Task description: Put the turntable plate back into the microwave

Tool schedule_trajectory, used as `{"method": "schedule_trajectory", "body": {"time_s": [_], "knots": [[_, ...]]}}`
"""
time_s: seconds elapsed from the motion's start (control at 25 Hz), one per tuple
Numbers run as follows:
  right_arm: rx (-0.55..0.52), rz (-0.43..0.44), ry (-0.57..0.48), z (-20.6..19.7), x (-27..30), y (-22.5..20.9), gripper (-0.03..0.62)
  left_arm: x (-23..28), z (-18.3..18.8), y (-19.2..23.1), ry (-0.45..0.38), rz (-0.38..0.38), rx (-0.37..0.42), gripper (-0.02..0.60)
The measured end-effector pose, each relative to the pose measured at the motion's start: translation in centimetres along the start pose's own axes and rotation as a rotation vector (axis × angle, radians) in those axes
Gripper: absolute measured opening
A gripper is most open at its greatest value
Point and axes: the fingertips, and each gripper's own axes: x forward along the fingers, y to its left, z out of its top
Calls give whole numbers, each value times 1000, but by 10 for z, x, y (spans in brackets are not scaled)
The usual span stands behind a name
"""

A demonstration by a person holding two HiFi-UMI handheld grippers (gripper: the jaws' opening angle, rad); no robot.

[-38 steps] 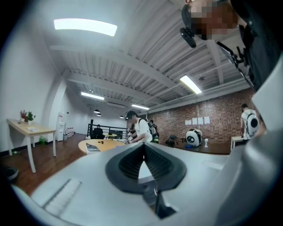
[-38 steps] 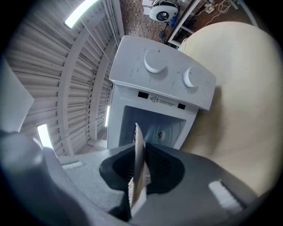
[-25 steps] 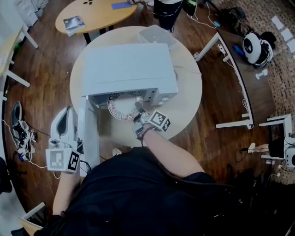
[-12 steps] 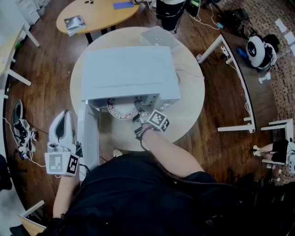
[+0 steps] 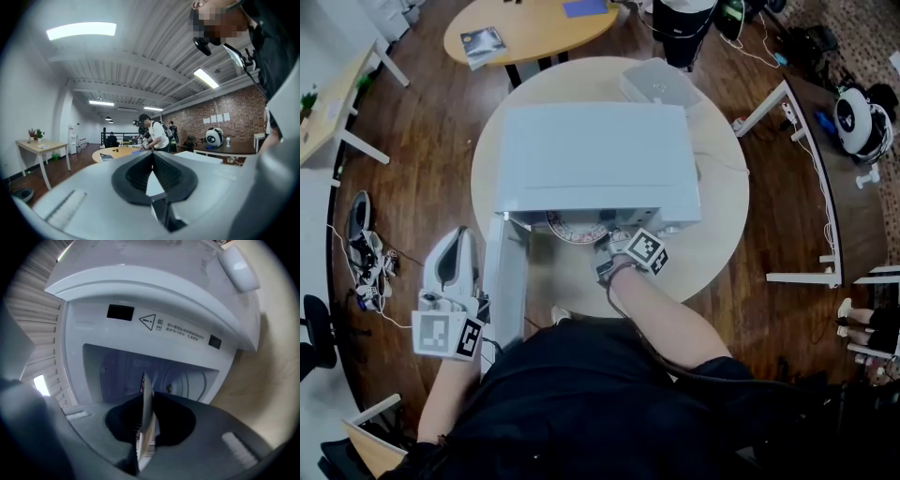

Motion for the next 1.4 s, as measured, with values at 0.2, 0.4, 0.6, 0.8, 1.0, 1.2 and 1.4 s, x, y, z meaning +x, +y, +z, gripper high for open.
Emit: {"method": "schedule_trajectory", "body": {"time_s": [0.2,0.4,0.6,0.8,1.0,1.2,1.4], "knots": [[7,-13,-26,4,10,-5,29,3,-3,1,15,-5,0,4],[16,-17,-46,6,20,-8,29,9,-6,-7,26,-35,23,4],[23,-23,-55,4,27,-12,29,11,-9,-8,42,-47,19,4],[26,-36,-54,4,31,-16,29,15,-12,-8,57,-48,7,5],[34,-54,-66,7,32,-24,29,20,-19,-8,73,-54,-5,3],[43,-56,-75,7,43,-27,29,21,-22,-2,82,-40,-7,3],[48,-76,-81,9,54,-32,29,21,-29,7,95,-23,-13,5]]}}
